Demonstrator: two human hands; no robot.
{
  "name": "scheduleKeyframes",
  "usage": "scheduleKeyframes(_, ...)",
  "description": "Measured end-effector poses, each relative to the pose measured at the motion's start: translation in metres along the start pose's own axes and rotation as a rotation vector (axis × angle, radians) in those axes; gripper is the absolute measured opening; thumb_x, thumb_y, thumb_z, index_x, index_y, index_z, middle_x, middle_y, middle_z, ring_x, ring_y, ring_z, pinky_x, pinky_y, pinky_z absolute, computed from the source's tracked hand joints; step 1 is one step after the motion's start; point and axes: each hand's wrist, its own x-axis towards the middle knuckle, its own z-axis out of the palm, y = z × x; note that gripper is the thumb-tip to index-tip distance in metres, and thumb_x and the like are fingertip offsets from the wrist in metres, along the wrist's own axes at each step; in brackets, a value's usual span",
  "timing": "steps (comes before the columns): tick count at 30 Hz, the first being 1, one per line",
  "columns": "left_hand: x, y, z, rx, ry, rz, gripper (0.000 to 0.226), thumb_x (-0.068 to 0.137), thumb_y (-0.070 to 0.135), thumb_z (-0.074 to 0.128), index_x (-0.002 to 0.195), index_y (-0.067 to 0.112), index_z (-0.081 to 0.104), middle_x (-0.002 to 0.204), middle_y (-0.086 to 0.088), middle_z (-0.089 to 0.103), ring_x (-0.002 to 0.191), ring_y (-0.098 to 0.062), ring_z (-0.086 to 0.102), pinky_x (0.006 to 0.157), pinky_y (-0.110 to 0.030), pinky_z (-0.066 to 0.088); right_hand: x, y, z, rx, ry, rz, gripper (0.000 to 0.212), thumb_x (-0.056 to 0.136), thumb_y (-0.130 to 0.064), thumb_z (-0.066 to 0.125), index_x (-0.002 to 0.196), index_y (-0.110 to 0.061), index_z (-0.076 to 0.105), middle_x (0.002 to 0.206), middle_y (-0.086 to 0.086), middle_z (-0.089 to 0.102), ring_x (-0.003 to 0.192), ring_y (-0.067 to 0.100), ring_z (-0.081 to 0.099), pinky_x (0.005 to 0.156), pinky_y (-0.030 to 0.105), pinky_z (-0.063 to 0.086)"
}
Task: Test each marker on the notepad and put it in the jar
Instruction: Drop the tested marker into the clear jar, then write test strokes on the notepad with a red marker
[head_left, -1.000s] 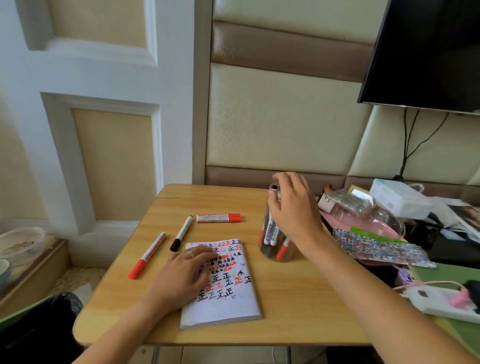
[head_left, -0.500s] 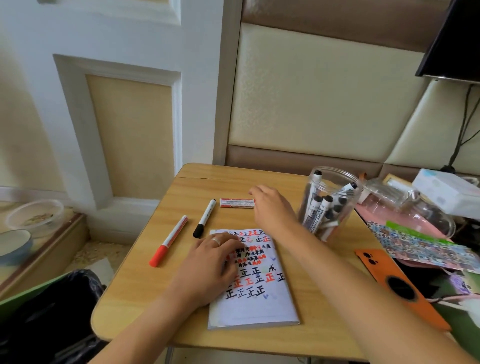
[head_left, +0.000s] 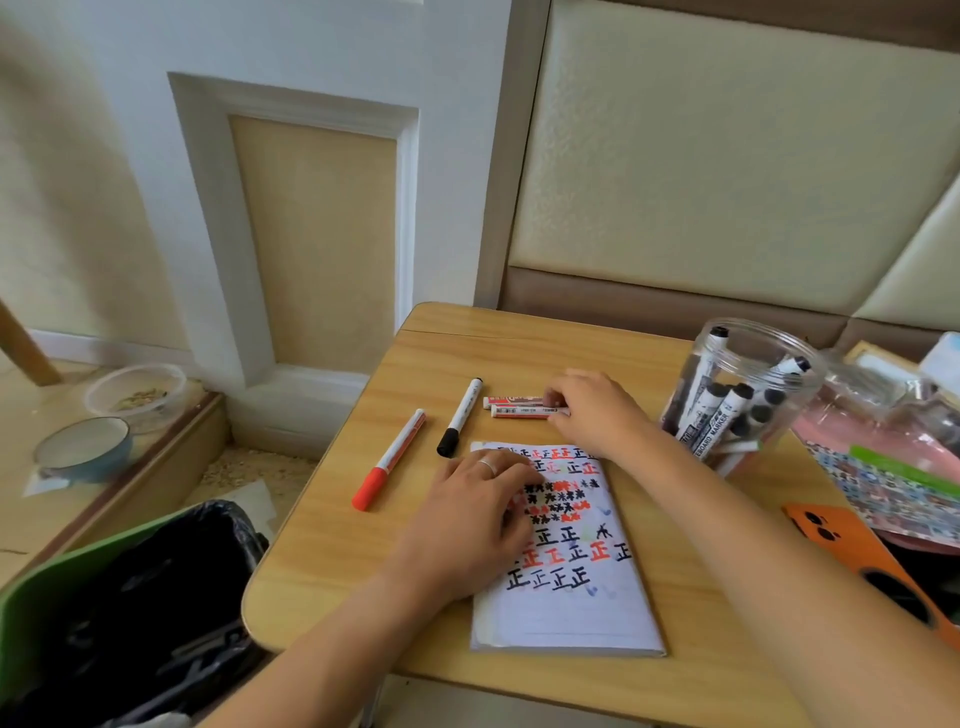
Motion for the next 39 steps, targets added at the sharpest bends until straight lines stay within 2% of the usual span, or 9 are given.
scheduleKeyframes(3, -0.001, 0.0, 0.0, 0.006, 0.003, 0.0, 0.045, 0.097, 0.039, 0.045, 0.142, 0.039, 0.048, 0.149, 0.018, 0.044, 0.14, -0.002, 0.031, 0.119, -0.03, 0.018, -0.004, -0.001, -0.004, 0.061, -0.065, -0.011, 0.014, 0.092, -0.024, 0.069, 0.103, -0.026, 0.061, 0.106, -0.003, 0.065, 0.095, 0.018, 0.061, 0.086, 0.042, 0.056)
scheduleKeyframes(5, -0.001, 0.001, 0.0, 0.005, 0.004, 0.001, 0.045, 0.097, 0.039, 0.044, 0.142, 0.039, 0.048, 0.149, 0.018, 0.044, 0.141, -0.002, 0.031, 0.119, -0.03, 0.018, -0.006, 0.0, -0.006, 0.065, -0.056, -0.039, 0.019, 0.09, -0.027, 0.071, 0.104, -0.027, 0.058, 0.113, -0.003, 0.061, 0.102, 0.016, 0.057, 0.089, 0.041, 0.053)
scheduleKeyframes(9, -0.002, 0.002, -0.001, 0.009, 0.019, 0.012, 0.046, 0.095, 0.038, 0.042, 0.14, 0.037, 0.051, 0.146, 0.017, 0.047, 0.138, -0.003, 0.035, 0.116, -0.029, 0.022, -0.009, -0.001, -0.009, 0.031, -0.108, -0.083, 0.052, 0.098, -0.038, 0.063, 0.145, -0.023, 0.048, 0.147, 0.002, 0.046, 0.139, 0.021, 0.039, 0.111, 0.044, 0.04)
scheduleKeyframes(11, -0.002, 0.002, -0.001, 0.013, 0.012, 0.011, 0.046, 0.096, 0.038, 0.041, 0.14, 0.037, 0.05, 0.146, 0.018, 0.046, 0.138, -0.003, 0.035, 0.116, -0.03, 0.022, -0.007, -0.001, -0.006, 0.017, -0.17, -0.053, 0.054, 0.104, -0.036, 0.054, 0.154, -0.022, 0.042, 0.157, 0.003, 0.044, 0.143, 0.024, 0.041, 0.115, 0.046, 0.039)
scheduleKeyframes(13, -0.002, 0.001, -0.001, 0.014, 0.012, 0.008, 0.045, 0.097, 0.038, 0.042, 0.141, 0.038, 0.049, 0.146, 0.018, 0.046, 0.138, -0.002, 0.034, 0.117, -0.03, 0.021, -0.005, 0.002, -0.003, 0.004, -0.198, -0.038, 0.045, 0.105, -0.034, 0.053, 0.149, -0.024, 0.051, 0.149, 0.004, 0.055, 0.133, 0.024, 0.052, 0.108, 0.043, 0.046)
scheduleKeyframes(16, -0.001, 0.001, 0.0, 0.016, 0.013, 0.011, 0.045, 0.097, 0.038, 0.043, 0.141, 0.038, 0.05, 0.146, 0.018, 0.046, 0.138, -0.002, 0.034, 0.116, -0.029, 0.02, -0.005, 0.004, -0.004, 0.021, -0.178, -0.039, 0.036, 0.099, -0.031, 0.065, 0.134, -0.025, 0.064, 0.134, 0.0, 0.066, 0.117, 0.019, 0.059, 0.098, 0.038, 0.051)
scheduleKeyframes(26, -0.001, -0.002, 0.002, 0.025, 0.004, 0.01, 0.045, 0.096, 0.04, 0.042, 0.14, 0.038, 0.05, 0.146, 0.019, 0.046, 0.137, -0.003, 0.036, 0.114, -0.029, 0.021, -0.003, 0.013, -0.018, 0.252, -0.229, -0.014, 0.033, 0.084, -0.024, 0.083, 0.114, -0.019, 0.071, 0.1, -0.005, 0.067, 0.087, 0.01, 0.061, 0.07, 0.021, 0.043)
scheduleKeyframes(33, 0.0, -0.001, 0.002, 0.021, 0.004, 0.005, 0.045, 0.095, 0.039, 0.042, 0.139, 0.037, 0.051, 0.144, 0.018, 0.048, 0.134, -0.004, 0.039, 0.113, -0.029, 0.021, -0.01, 0.007, -0.02, 0.216, -0.226, -0.06, 0.026, 0.089, -0.031, 0.078, 0.113, -0.023, 0.073, 0.109, -0.005, 0.07, 0.1, 0.012, 0.063, 0.082, 0.027, 0.047)
scheduleKeyframes(39, 0.0, -0.001, 0.001, 0.014, 0.008, 0.012, 0.055, 0.087, 0.047, 0.029, 0.136, 0.036, 0.052, 0.141, 0.016, 0.051, 0.132, -0.005, 0.041, 0.112, -0.03, 0.025, -0.029, 0.005, -0.02, 0.209, -0.127, -0.092, 0.025, 0.097, -0.03, 0.069, 0.12, -0.02, 0.071, 0.12, -0.001, 0.07, 0.106, 0.015, 0.061, 0.085, 0.027, 0.042)
